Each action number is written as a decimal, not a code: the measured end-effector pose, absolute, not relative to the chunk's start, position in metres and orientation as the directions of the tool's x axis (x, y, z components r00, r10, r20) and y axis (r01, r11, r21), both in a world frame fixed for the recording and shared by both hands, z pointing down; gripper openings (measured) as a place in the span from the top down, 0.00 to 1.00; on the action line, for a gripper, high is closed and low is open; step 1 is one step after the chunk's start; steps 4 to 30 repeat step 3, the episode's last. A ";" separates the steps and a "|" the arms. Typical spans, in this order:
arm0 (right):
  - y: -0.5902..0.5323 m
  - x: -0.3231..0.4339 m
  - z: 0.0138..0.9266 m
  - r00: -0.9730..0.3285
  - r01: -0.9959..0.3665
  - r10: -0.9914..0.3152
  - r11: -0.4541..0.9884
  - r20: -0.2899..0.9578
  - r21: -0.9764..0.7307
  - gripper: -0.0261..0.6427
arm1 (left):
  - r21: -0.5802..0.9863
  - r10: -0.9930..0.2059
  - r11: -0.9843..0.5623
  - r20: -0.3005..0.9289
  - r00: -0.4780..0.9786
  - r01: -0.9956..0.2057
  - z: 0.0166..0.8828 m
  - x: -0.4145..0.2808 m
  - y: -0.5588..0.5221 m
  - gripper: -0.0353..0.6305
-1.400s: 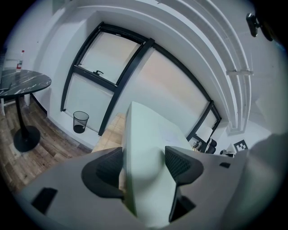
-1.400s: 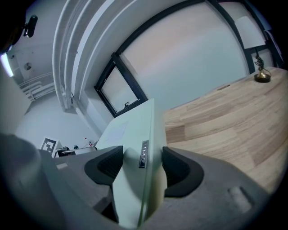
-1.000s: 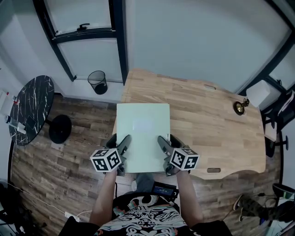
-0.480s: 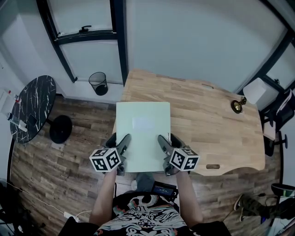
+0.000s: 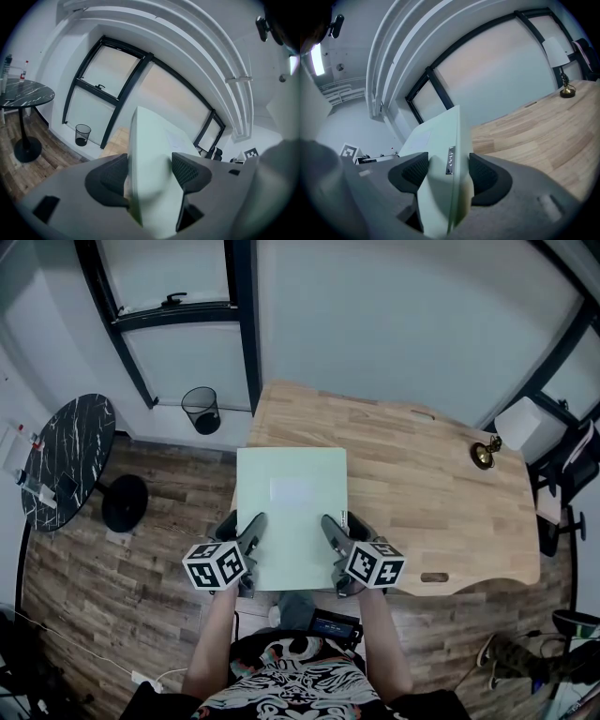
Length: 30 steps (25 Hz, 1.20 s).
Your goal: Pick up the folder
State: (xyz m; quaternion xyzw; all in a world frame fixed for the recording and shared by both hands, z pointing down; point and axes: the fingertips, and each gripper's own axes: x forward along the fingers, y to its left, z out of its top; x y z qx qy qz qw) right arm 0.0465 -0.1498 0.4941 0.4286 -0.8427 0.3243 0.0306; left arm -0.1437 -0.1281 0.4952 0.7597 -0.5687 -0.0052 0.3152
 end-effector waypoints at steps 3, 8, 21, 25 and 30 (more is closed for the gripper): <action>-0.150 0.045 0.493 -0.630 -0.742 -0.704 0.422 0.327 -0.521 0.56 | 0.487 -0.867 -0.156 0.349 0.356 -0.859 0.495 -0.145 -0.129 0.51; -0.150 0.045 0.493 -0.630 -0.742 -0.704 0.422 0.327 -0.521 0.56 | 0.487 -0.867 -0.156 0.349 0.356 -0.859 0.495 -0.145 -0.129 0.51; -0.150 0.045 0.493 -0.630 -0.742 -0.704 0.422 0.327 -0.521 0.56 | 0.487 -0.867 -0.156 0.349 0.356 -0.859 0.495 -0.145 -0.129 0.51; -0.150 0.045 0.493 -0.630 -0.742 -0.704 0.422 0.327 -0.521 0.56 | 0.487 -0.867 -0.156 0.349 0.356 -0.859 0.495 -0.145 -0.129 0.51; -0.150 0.045 0.493 -0.630 -0.742 -0.704 0.422 0.327 -0.521 0.56 | 0.487 -0.867 -0.156 0.349 0.356 -0.859 0.495 -0.145 -0.129 0.51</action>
